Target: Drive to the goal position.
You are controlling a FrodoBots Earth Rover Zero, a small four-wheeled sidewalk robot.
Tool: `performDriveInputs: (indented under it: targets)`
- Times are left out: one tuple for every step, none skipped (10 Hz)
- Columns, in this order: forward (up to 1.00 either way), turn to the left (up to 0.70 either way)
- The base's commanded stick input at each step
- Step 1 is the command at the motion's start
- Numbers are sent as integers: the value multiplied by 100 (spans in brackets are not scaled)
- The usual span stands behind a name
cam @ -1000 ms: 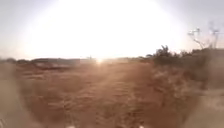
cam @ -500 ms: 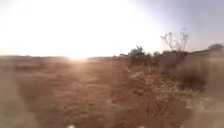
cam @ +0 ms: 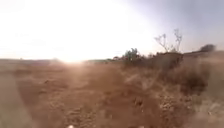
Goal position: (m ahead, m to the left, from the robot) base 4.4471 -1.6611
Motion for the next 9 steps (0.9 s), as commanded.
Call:
performDriveInputs:
  targets:
    - [70, 0]
    - [70, 0]
    - [70, 0]
    - [70, 0]
    - [70, 0]
    - [70, 0]
    - [70, 0]
    - [70, 0]
    - [70, 0]
